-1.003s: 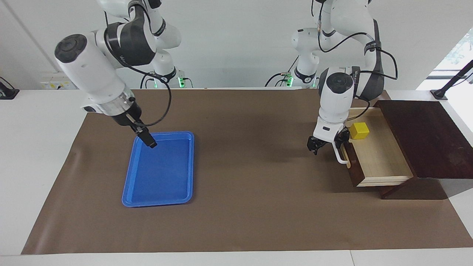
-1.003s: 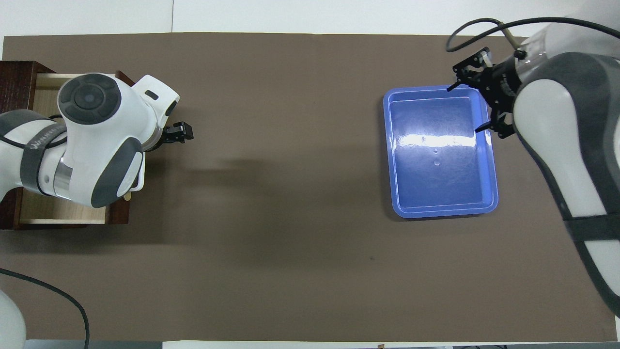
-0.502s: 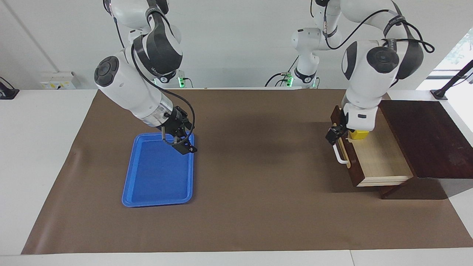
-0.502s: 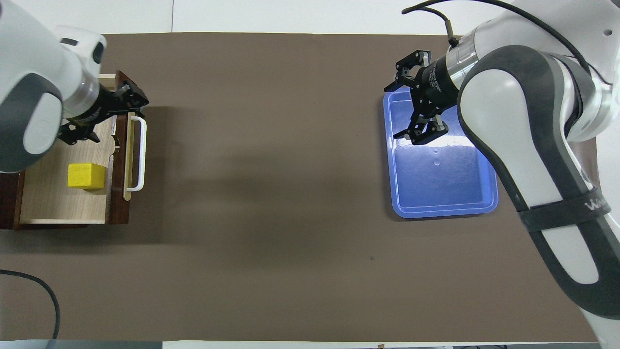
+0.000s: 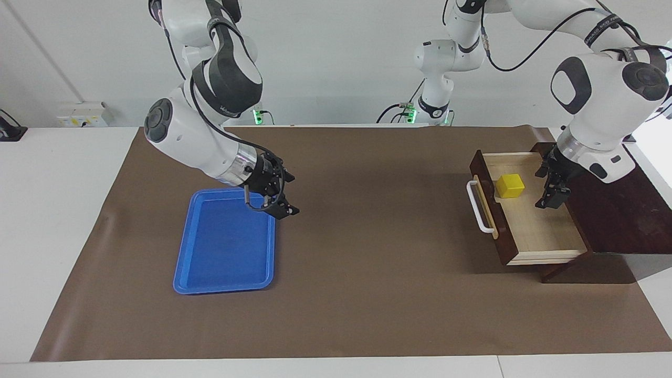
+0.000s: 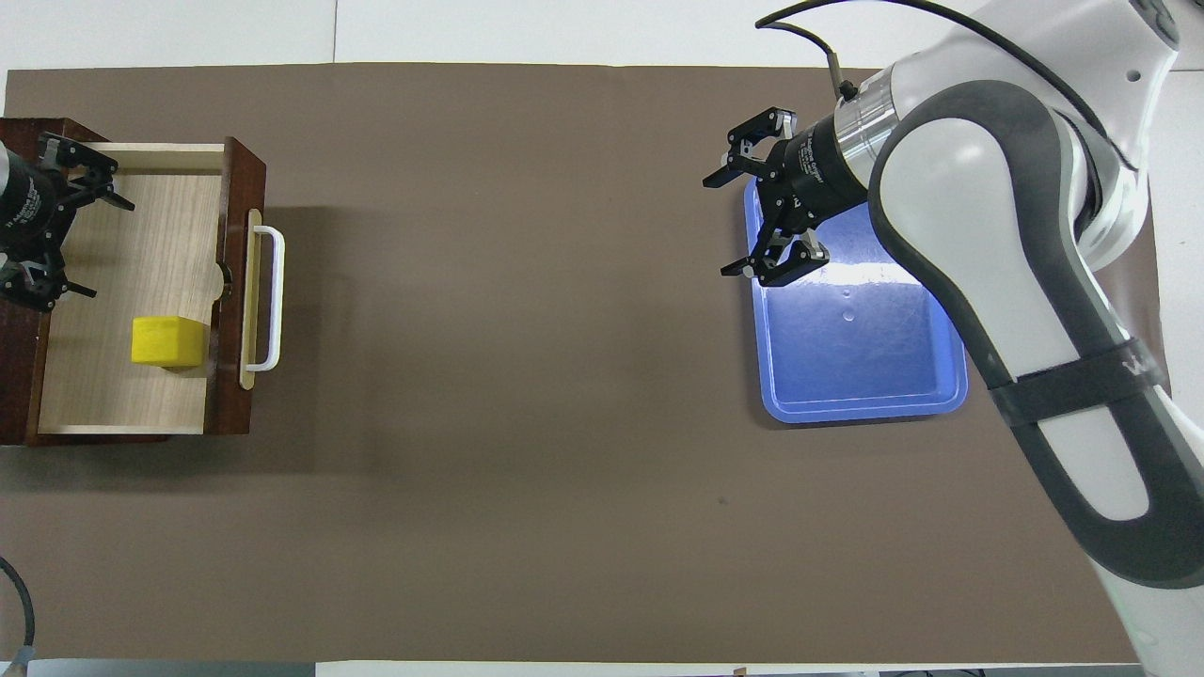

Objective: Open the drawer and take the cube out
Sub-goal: 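Release the handle with the left gripper while the right gripper rises, then lower the left gripper into the drawer onto the yellow cube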

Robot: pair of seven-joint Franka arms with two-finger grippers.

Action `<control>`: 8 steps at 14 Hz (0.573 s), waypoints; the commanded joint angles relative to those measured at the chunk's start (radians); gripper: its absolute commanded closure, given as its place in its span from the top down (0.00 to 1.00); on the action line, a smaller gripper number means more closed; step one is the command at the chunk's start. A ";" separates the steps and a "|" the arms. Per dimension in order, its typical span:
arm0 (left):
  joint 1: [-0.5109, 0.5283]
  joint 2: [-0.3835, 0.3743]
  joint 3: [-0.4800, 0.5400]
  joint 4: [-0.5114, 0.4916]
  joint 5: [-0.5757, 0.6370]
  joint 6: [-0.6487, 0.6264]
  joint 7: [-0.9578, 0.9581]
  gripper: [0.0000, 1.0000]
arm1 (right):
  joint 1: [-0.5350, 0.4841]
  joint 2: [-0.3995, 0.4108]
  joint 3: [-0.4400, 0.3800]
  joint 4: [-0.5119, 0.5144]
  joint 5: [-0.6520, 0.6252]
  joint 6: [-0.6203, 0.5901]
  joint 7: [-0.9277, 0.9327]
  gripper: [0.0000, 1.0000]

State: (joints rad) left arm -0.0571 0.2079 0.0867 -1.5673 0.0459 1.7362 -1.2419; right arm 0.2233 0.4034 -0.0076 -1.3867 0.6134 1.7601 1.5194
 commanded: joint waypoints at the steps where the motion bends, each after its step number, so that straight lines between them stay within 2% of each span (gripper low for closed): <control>1: -0.009 -0.100 0.028 -0.196 -0.015 0.109 -0.152 1.00 | 0.011 0.009 -0.002 -0.011 0.031 0.030 -0.041 0.98; 3: -0.009 -0.142 0.031 -0.284 -0.014 0.158 -0.177 1.00 | 0.022 0.008 -0.002 -0.032 0.029 0.030 -0.057 1.00; 5: -0.009 -0.153 0.030 -0.325 -0.014 0.213 -0.200 1.00 | 0.033 -0.004 -0.002 -0.044 0.029 0.032 -0.058 1.00; 8: -0.009 -0.154 0.042 -0.365 -0.014 0.221 -0.200 1.00 | 0.045 -0.008 -0.005 -0.057 0.009 0.047 -0.070 1.00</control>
State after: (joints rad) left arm -0.0575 0.0892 0.1101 -1.8678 0.0453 1.9243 -1.4308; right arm 0.2613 0.4190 -0.0073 -1.3997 0.6185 1.7758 1.4871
